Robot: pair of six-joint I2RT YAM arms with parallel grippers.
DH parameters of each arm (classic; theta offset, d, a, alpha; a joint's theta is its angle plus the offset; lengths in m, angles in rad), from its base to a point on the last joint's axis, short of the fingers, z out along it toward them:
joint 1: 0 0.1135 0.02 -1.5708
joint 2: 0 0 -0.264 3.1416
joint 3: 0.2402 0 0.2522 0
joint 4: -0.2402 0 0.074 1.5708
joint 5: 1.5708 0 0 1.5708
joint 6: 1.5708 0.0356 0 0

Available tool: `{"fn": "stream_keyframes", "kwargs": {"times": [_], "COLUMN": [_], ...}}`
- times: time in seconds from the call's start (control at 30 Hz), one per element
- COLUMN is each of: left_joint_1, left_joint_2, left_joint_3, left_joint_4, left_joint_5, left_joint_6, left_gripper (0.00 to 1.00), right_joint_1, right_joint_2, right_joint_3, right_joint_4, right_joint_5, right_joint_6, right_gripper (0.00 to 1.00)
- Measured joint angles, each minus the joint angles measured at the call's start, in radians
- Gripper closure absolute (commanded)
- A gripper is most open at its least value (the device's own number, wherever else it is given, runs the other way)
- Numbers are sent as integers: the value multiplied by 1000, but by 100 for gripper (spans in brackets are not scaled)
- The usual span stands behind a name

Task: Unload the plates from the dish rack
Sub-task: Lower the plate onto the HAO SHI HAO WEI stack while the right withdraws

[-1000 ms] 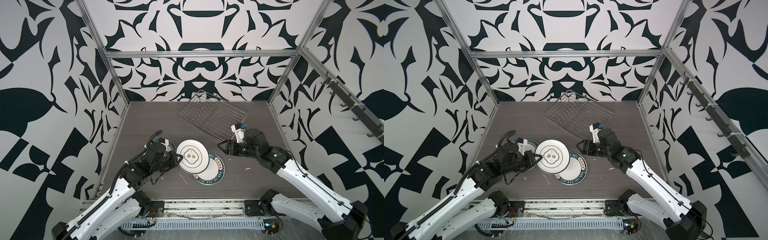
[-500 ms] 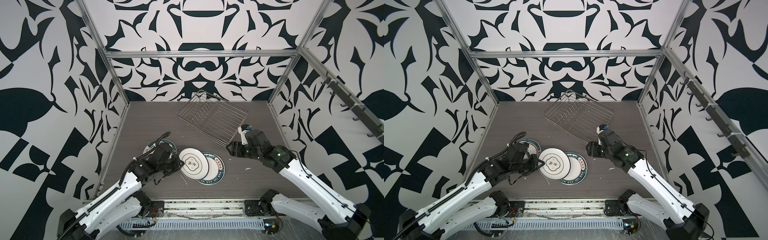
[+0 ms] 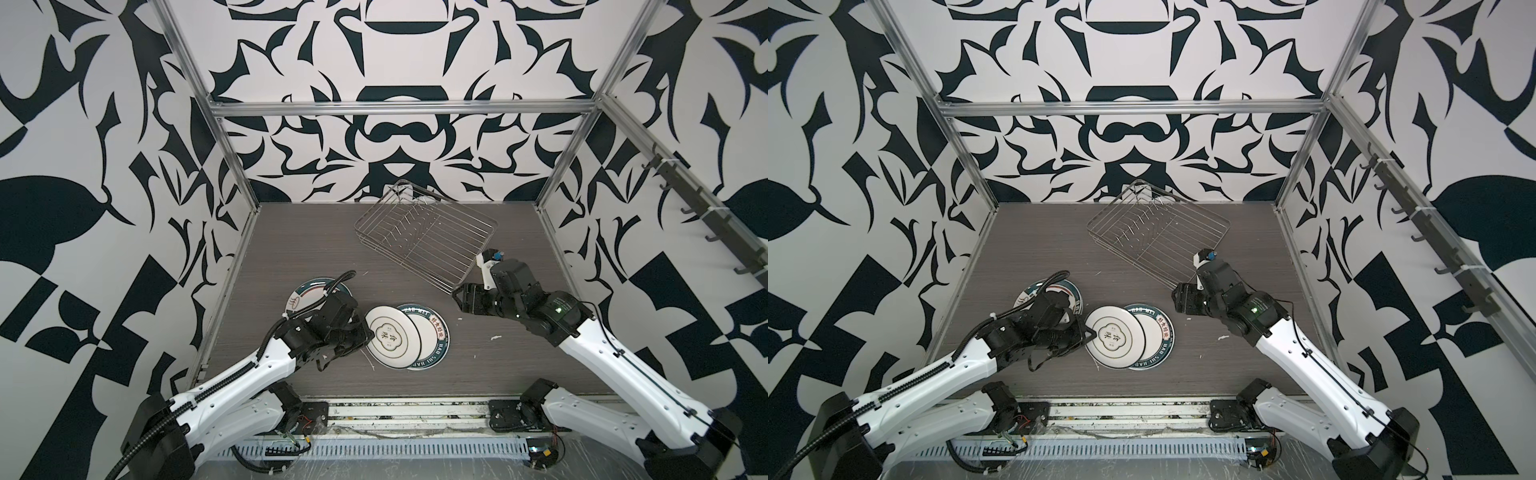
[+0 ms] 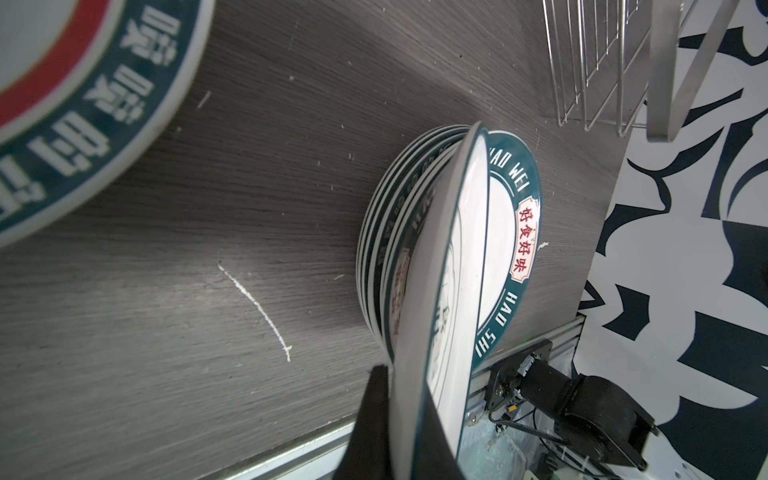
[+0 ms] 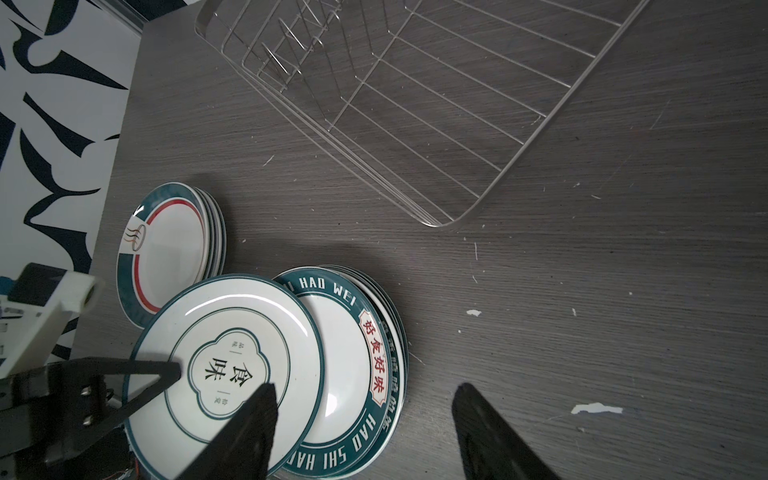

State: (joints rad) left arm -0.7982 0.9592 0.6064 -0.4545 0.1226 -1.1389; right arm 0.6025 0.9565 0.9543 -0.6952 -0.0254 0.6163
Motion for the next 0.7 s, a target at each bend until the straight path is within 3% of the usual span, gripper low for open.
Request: {"fn": "stream_keyframes", "kwargs": {"times": [0.33,0.7], "left_joint_1": [-10,-29], "left_joint_2": [85,177], "left_joint_3": [20,61], "left_joint_4": [67,91], "left_joint_5": [7,-6], "left_joint_6": [-18,-21], "left_gripper": [97,82], "right_joint_1": [0,0], "right_joint_2": [-27,-51], "right_joint_3": [-28,-64], "right_joint_4": [-3,-34], "right_joint_5": [1,48], "right_joint_6": [-18,-26], "right_gripper": [27,25]}}
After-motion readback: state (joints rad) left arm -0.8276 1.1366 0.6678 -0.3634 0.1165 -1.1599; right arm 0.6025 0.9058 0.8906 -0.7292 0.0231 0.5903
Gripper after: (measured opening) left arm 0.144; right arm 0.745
